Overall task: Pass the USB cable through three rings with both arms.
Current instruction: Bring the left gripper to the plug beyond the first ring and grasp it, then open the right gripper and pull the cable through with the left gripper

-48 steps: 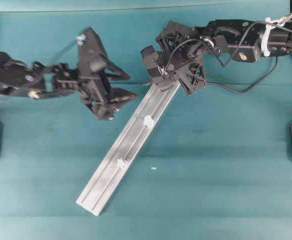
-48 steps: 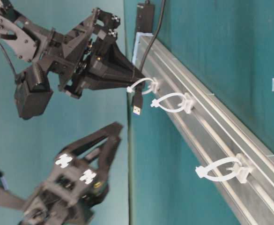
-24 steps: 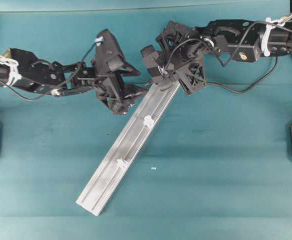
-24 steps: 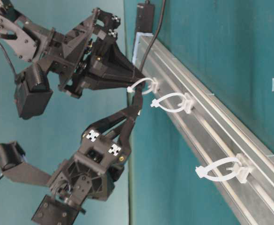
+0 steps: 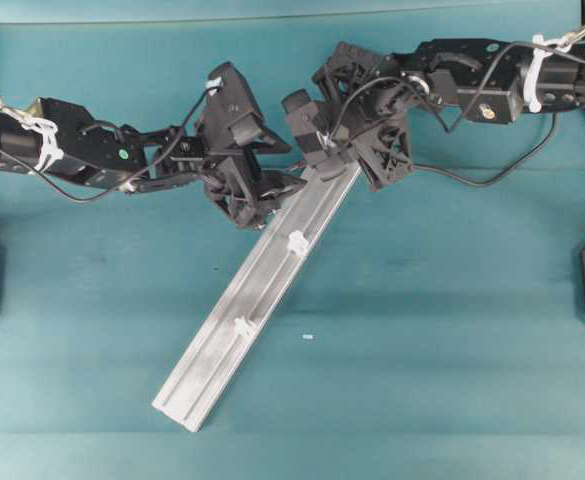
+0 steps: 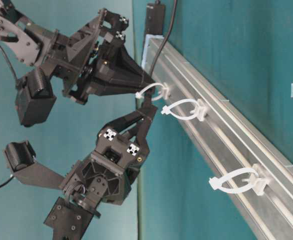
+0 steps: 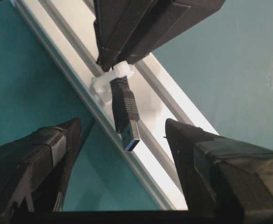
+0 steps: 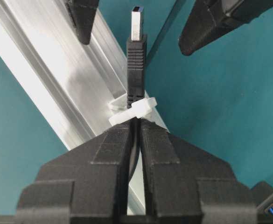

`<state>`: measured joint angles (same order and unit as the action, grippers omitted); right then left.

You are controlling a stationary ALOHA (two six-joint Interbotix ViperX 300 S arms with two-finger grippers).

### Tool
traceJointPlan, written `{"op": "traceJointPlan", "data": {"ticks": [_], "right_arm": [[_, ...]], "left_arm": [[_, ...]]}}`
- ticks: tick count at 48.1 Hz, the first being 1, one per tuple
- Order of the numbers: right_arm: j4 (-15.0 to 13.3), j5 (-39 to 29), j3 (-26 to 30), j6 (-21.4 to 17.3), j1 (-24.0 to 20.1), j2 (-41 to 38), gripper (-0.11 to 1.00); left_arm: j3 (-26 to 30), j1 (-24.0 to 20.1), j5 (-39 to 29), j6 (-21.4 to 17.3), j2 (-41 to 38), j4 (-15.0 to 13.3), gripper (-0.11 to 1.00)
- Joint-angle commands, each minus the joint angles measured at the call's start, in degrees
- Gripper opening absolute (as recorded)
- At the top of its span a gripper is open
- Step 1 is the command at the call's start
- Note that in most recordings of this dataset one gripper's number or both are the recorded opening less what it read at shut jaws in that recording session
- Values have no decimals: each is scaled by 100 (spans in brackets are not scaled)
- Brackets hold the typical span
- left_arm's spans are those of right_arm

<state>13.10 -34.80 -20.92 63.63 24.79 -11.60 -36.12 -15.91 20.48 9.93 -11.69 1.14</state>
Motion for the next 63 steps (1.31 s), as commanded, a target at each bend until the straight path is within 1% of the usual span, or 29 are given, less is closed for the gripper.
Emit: {"op": "traceJointPlan", "data": {"ticks": [1,9,25,34,36,39,48,49,51,63], "right_arm": [[35,35,18,53,-18,26,7],[79,35,18,53,-18,18,7],[149,70,18,53,-18,18,7],[149,70,26,53,-18,18,7],[141,70,26,53,-18,18,7],[141,70,26,53,-18,18,7],[141,62,26,53,-18,18,7],[149,70,26,44,-18,18,7],[149,62,18,26,-18,18,7],[149,62,18,26,-35,26,7]], "left_arm": [[105,0,97,-53,35,18,80],[167,0,105,-105,-9,18,79],[193,-9,114,-79,-70,18,76],[290,-9,79,-79,-105,18,71],[308,-9,62,-79,-105,18,68],[308,-9,62,-88,-114,18,59],[281,-9,53,-44,-105,18,16],[281,-9,44,-35,-105,18,13],[299,-9,9,-35,-105,18,10],[316,-9,-62,-26,-105,18,10]]}}
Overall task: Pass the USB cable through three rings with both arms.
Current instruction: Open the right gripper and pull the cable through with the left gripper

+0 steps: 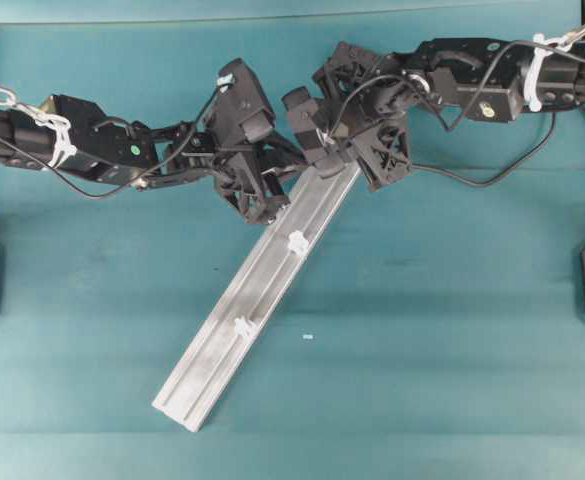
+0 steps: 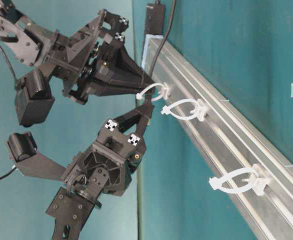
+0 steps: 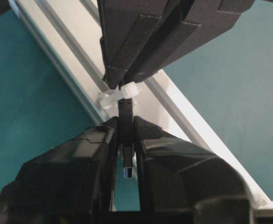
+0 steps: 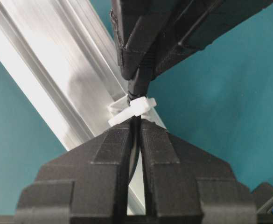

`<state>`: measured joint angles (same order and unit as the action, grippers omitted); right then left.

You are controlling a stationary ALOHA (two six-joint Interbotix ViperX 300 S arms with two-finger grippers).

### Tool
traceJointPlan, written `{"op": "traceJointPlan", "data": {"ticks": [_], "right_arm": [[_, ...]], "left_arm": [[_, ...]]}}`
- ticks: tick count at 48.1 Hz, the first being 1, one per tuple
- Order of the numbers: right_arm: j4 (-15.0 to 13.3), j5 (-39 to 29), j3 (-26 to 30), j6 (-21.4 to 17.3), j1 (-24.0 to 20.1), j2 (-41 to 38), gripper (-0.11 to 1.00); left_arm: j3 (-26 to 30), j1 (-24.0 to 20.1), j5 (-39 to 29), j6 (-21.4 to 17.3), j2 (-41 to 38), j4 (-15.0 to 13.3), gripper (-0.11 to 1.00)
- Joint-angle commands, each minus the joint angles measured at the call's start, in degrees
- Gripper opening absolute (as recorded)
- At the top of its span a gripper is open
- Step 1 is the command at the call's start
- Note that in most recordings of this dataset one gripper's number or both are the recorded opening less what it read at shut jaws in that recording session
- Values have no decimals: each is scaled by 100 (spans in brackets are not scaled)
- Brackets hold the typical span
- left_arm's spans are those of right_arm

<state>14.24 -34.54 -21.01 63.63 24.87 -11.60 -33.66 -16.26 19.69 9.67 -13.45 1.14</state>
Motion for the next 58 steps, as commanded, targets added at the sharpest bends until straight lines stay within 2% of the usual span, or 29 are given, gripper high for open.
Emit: {"op": "traceJointPlan", "data": {"ticks": [1,22,27,36,40,45,58], "right_arm": [[26,44,35,26,-44,26,7],[35,-246,9,-18,-53,35,9],[35,-281,18,-149,-62,44,27],[0,-167,26,-905,-44,132,77],[-26,-220,26,-1187,-26,272,88],[-35,-264,-44,-1318,-18,457,87],[-44,-352,-334,-1336,-9,738,86]], "left_arm": [[70,26,18,0,62,18,10],[88,26,18,378,70,18,10],[123,26,9,527,97,18,10],[123,26,-35,589,105,18,10],[123,44,-35,589,123,18,10],[97,53,-44,598,141,18,10],[-9,70,-158,773,193,18,10]]}}
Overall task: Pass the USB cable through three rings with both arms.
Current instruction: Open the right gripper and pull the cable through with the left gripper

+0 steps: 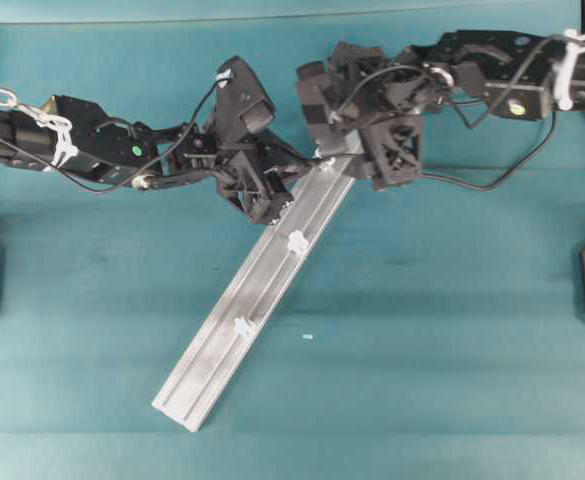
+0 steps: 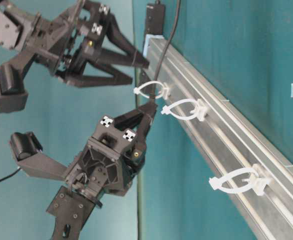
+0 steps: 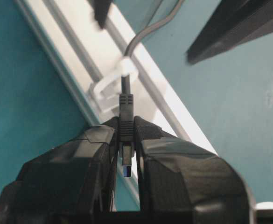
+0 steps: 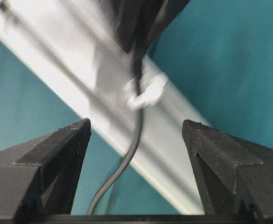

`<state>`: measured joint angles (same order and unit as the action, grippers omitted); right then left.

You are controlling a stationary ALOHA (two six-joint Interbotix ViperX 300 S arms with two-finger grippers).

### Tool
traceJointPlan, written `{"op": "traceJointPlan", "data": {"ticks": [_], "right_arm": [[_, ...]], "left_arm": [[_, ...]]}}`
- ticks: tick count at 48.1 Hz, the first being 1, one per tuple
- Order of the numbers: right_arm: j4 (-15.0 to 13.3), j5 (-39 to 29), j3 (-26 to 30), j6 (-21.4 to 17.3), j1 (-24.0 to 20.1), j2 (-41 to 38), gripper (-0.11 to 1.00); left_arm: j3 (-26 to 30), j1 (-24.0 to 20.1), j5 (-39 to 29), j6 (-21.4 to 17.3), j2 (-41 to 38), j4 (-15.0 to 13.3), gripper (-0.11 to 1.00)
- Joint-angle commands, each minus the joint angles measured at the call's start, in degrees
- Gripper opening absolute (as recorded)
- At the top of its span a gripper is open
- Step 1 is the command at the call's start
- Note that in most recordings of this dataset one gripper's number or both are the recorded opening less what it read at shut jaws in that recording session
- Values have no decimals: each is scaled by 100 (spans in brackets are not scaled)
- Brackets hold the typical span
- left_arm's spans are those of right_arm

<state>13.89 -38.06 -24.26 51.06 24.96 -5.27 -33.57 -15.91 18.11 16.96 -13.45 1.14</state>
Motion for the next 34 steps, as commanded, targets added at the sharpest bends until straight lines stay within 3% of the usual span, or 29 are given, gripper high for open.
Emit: {"op": "traceJointPlan", "data": {"ticks": [1,9,24,34], "right_arm": [[-9,0,-18,-79,-26,114,86],[-9,62,-26,-79,-70,246,86],[-18,422,88,-62,-334,211,85],[-26,738,97,-44,-439,149,85]], "left_arm": [[-35,44,0,70,202,18,10],[-237,105,9,439,431,18,10],[-475,246,9,545,949,18,10],[-396,325,97,1169,976,18,10]]}}
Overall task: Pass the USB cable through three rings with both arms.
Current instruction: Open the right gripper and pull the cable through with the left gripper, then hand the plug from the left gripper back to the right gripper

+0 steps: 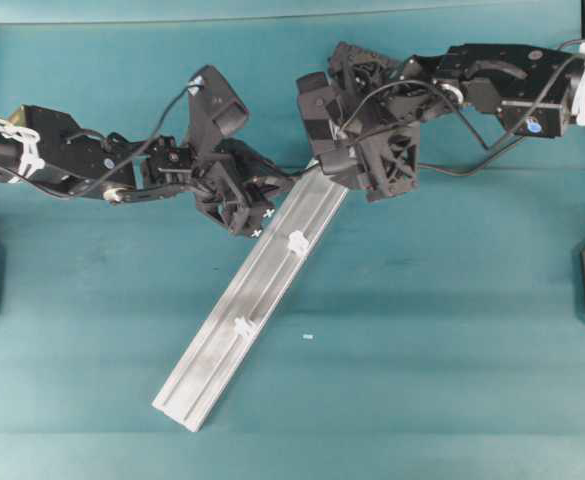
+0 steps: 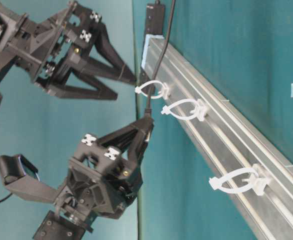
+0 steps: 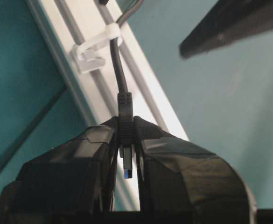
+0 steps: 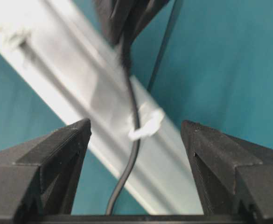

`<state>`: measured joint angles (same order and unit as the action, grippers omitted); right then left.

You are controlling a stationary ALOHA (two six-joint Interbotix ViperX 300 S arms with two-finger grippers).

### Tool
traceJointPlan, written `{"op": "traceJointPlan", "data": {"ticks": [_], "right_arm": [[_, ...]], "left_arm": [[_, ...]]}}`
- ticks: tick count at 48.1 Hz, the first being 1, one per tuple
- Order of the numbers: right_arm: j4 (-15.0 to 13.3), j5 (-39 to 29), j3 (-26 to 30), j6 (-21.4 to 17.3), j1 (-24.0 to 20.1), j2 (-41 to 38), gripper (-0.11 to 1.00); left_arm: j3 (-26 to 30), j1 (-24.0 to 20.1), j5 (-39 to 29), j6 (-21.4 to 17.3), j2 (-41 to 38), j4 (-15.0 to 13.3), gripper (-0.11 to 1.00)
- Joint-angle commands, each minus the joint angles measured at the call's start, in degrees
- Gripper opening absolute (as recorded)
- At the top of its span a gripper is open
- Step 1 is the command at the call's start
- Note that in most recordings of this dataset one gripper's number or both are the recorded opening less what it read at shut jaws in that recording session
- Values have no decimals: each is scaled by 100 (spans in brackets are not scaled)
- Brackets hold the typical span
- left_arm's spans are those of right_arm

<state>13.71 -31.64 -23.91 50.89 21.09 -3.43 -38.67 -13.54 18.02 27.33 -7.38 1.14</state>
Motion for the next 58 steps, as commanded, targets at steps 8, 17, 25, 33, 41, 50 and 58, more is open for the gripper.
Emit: {"op": "traceJointPlan", "data": {"ticks": [8,17,25,33,41,50,58], "right_arm": [[-422,18,70,-9,-211,-167,84],[-589,88,141,-18,-396,-387,84],[-615,105,176,0,-404,-466,76],[-659,70,176,-18,-396,-457,59],[-721,299,141,-9,-378,-431,16],[-826,396,229,18,-413,-483,8],[-1107,53,264,26,-413,-501,8]], "left_arm": [[132,176,141,185,360,18,10],[105,246,105,202,360,18,10],[114,246,105,202,360,18,10],[97,237,105,202,352,18,10],[114,255,97,158,352,18,10],[70,264,141,141,352,18,10],[53,290,176,-88,343,53,10]]}}
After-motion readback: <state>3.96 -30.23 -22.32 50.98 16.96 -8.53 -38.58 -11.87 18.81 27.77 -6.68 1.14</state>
